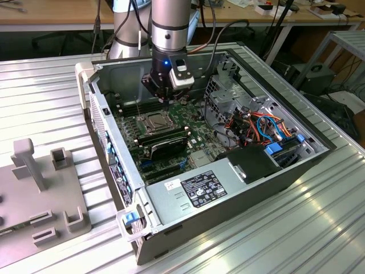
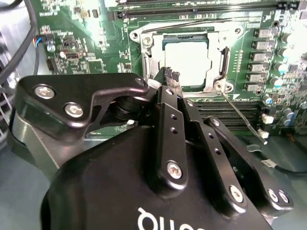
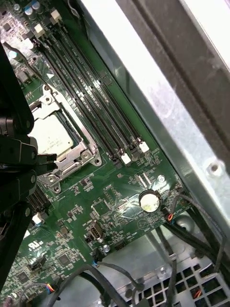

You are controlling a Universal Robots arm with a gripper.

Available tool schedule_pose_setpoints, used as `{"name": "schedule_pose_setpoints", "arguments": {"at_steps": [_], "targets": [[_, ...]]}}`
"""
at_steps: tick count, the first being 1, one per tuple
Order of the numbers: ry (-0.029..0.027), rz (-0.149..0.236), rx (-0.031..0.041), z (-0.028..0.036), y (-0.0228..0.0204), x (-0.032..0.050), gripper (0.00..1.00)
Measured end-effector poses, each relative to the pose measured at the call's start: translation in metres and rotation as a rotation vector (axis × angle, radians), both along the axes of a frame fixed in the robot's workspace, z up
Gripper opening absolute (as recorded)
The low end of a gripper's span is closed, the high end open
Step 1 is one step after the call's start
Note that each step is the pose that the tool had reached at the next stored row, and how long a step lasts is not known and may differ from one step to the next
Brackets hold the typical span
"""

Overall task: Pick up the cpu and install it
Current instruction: 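Install the first cpu locking lever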

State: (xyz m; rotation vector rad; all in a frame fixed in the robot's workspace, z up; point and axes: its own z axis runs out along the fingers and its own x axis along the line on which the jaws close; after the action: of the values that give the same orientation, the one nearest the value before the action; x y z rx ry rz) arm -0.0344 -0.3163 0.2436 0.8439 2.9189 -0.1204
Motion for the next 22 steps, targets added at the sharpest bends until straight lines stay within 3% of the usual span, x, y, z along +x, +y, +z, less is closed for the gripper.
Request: {"name": "schedule_pose_setpoints", "arguments": {"at_steps": [6, 22], "targets": [[0.0000, 0.115, 0.0001, -0.0004, 0.0001, 0.0000, 0.11], [0.0000, 0.125, 0.0000, -0.0004, 0.0000, -0.0006, 0.11]]}}
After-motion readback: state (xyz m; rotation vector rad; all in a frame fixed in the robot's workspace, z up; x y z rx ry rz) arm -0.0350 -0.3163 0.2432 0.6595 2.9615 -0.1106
